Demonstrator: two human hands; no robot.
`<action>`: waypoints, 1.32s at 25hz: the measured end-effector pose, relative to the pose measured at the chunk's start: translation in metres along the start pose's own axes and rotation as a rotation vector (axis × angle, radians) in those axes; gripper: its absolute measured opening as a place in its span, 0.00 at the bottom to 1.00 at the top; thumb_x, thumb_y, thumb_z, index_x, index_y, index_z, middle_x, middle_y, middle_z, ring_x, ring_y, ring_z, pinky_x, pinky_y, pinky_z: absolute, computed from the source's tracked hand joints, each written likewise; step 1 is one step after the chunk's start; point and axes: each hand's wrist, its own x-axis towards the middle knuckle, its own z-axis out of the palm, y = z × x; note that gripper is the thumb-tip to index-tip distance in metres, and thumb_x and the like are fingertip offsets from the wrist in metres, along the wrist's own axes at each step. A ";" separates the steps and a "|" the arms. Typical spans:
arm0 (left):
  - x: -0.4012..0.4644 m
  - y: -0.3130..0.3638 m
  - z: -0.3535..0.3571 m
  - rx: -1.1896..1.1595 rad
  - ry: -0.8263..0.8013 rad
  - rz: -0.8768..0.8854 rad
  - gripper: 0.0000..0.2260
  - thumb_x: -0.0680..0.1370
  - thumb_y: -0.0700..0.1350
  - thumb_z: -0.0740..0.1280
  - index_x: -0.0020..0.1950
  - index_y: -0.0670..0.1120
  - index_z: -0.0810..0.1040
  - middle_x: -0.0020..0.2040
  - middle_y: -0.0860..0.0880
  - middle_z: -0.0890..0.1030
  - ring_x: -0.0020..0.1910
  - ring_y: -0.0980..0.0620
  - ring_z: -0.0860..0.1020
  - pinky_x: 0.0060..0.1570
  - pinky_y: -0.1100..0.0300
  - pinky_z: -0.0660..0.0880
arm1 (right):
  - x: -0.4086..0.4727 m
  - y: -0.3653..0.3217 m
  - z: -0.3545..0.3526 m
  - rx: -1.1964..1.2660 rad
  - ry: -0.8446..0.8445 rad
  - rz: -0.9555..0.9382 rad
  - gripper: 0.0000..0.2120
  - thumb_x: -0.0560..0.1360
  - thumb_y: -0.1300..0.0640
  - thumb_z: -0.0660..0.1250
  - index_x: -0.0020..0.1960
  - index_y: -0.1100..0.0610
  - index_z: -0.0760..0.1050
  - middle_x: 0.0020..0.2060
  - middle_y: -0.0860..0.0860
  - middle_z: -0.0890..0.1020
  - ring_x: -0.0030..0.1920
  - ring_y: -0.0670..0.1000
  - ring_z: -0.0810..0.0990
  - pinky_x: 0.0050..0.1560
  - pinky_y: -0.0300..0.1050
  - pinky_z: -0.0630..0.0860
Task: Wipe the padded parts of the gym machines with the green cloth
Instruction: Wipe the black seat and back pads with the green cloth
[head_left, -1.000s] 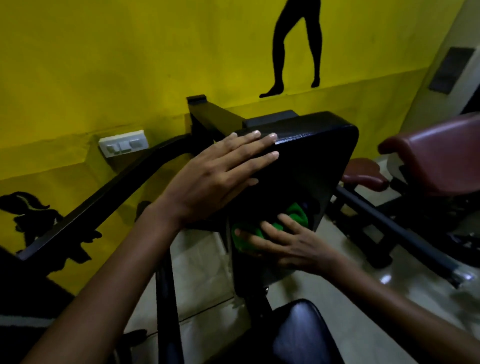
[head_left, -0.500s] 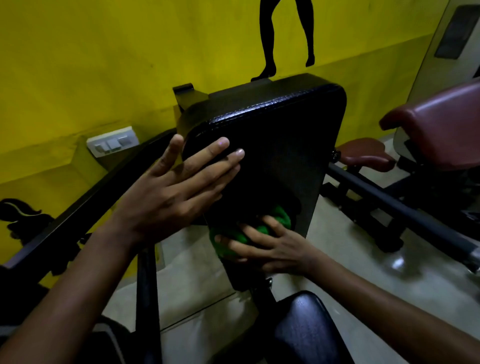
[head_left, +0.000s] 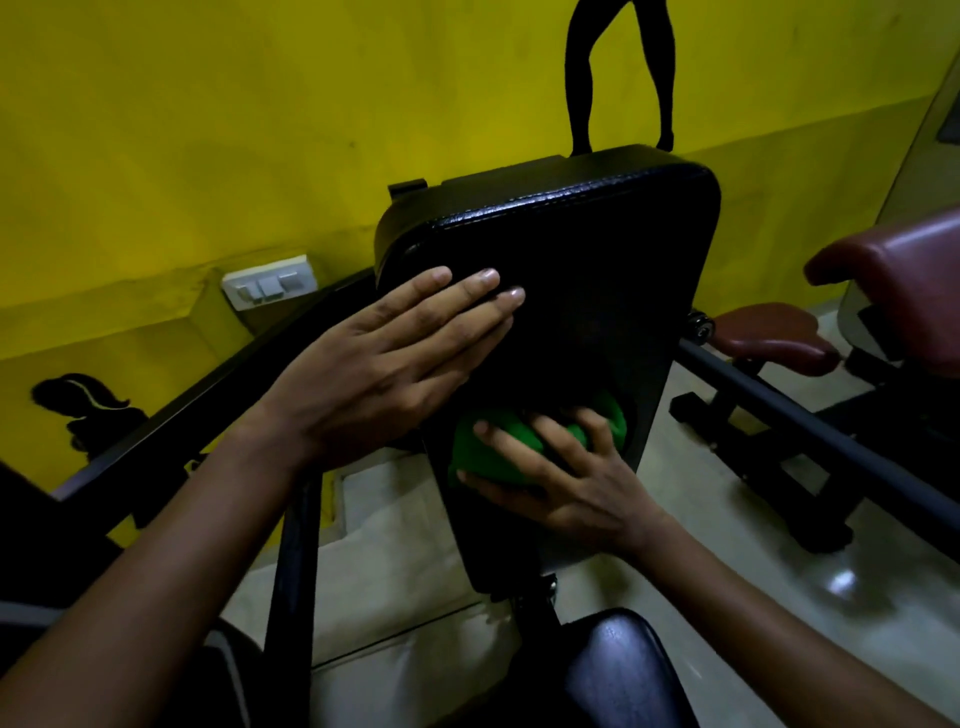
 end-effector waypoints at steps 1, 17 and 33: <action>0.001 0.004 0.000 0.054 0.009 0.005 0.22 0.82 0.40 0.60 0.75 0.37 0.62 0.75 0.41 0.62 0.75 0.43 0.58 0.73 0.48 0.58 | -0.001 -0.002 0.003 -0.001 -0.007 0.080 0.19 0.77 0.50 0.64 0.67 0.41 0.68 0.71 0.52 0.64 0.62 0.57 0.69 0.55 0.56 0.68; -0.005 0.045 0.014 0.141 -0.020 -0.299 0.26 0.81 0.39 0.60 0.77 0.38 0.55 0.77 0.41 0.55 0.77 0.42 0.53 0.75 0.47 0.50 | -0.017 0.067 -0.022 -0.078 -0.112 -0.229 0.15 0.81 0.56 0.56 0.67 0.44 0.66 0.68 0.53 0.65 0.59 0.58 0.69 0.52 0.57 0.67; 0.001 0.096 0.030 0.192 -0.133 -0.529 0.27 0.81 0.37 0.58 0.77 0.38 0.52 0.78 0.41 0.51 0.77 0.40 0.50 0.75 0.47 0.51 | -0.073 0.094 -0.005 -0.045 -0.024 -0.192 0.19 0.80 0.58 0.59 0.69 0.46 0.68 0.70 0.53 0.64 0.60 0.60 0.69 0.55 0.56 0.66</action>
